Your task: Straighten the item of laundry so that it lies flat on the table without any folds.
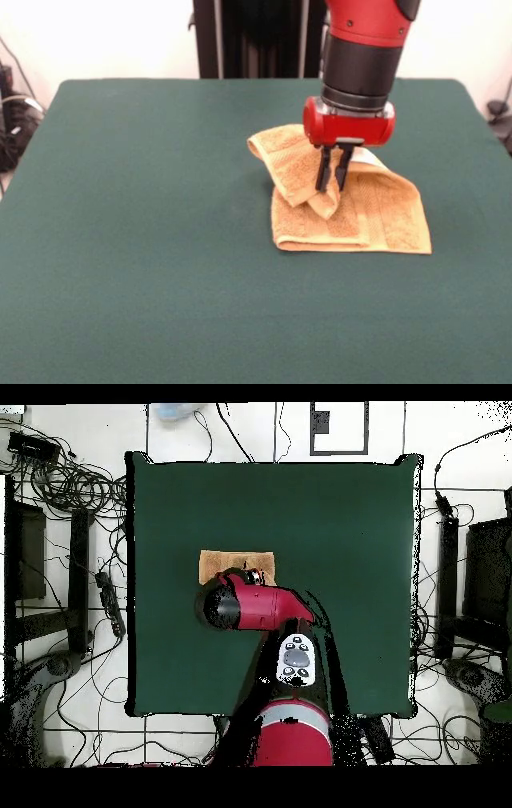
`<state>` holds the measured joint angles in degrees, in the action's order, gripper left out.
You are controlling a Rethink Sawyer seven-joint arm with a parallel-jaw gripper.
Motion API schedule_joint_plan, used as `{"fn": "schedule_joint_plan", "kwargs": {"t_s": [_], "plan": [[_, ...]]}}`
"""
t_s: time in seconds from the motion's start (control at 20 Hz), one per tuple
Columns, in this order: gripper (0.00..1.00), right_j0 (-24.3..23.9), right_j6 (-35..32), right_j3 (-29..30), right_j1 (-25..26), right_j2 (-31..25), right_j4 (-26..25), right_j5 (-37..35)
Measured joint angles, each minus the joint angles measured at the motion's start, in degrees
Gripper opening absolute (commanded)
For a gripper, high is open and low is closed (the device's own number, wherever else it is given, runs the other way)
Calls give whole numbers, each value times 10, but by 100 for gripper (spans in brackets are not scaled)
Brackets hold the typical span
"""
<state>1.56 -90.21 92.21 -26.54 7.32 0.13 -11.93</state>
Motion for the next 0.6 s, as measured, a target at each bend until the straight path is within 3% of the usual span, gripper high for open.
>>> {"fn": "schedule_joint_plan", "kwargs": {"t_s": [0.6], "plan": [[0, -66, 0, 8, -42, -15, 0, -7]]}}
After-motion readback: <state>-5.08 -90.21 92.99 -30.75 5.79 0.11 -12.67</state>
